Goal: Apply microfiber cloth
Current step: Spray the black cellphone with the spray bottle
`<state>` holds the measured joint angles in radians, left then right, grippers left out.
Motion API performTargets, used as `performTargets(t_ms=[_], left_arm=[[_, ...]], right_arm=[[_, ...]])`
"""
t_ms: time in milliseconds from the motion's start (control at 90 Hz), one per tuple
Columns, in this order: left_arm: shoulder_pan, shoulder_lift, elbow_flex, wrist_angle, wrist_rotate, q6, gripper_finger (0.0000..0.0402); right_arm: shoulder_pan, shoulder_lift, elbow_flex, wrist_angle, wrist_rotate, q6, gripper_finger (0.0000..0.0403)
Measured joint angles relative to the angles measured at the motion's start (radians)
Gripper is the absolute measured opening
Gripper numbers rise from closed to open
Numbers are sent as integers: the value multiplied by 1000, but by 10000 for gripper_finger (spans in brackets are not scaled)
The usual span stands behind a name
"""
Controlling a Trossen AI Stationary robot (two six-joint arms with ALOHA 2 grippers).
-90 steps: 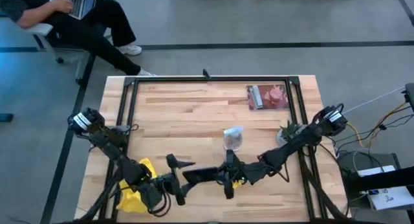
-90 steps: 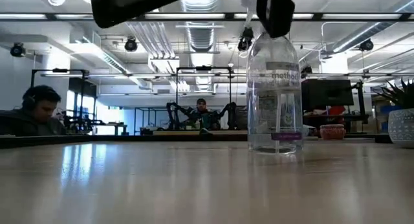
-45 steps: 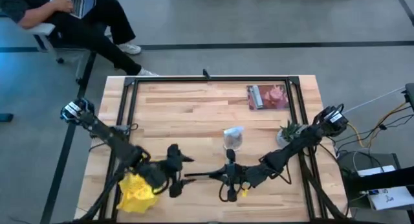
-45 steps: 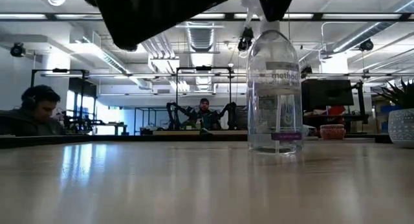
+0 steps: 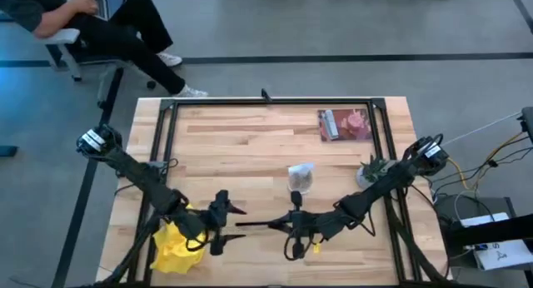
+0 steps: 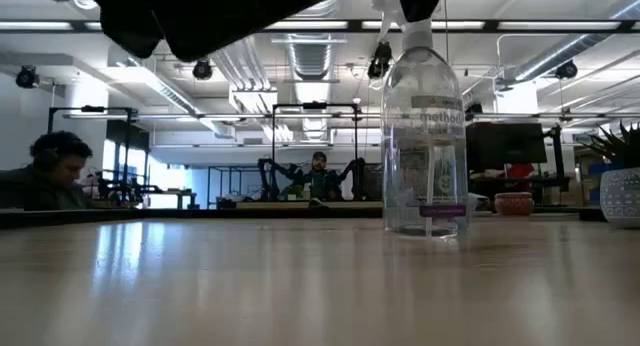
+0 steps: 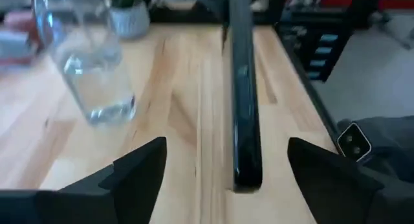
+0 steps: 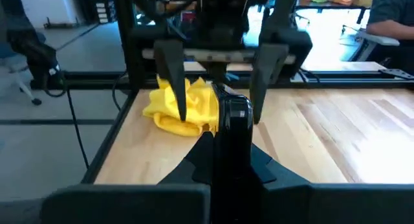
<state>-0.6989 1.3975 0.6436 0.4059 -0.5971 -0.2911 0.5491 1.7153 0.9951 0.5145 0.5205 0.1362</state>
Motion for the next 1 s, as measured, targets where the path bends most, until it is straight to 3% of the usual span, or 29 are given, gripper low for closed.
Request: performTargets(t_ms=[189,322,422,678,833,1000], left_arm=[[-5,1,-189,399,-79,102,249],[-5,25,-308,688,-80,185,227],[-5,41,-347,806,-65,230,213],[-4,51,-345,780,-44,249,202],[2,16,-344,755,-43,241,221],[36,-53,-329,497,-41,104,249]], right_arm=[[-13,0,0,45,5,9,6],[-19,0,0,47,12,20,6],[-28,0,0,52,10,34,6],[-56,-3,2,6,-9,52,6],[-71,-4,59,-223,-42,104,6],[-72,-4,172,-492,-61,114,6]])
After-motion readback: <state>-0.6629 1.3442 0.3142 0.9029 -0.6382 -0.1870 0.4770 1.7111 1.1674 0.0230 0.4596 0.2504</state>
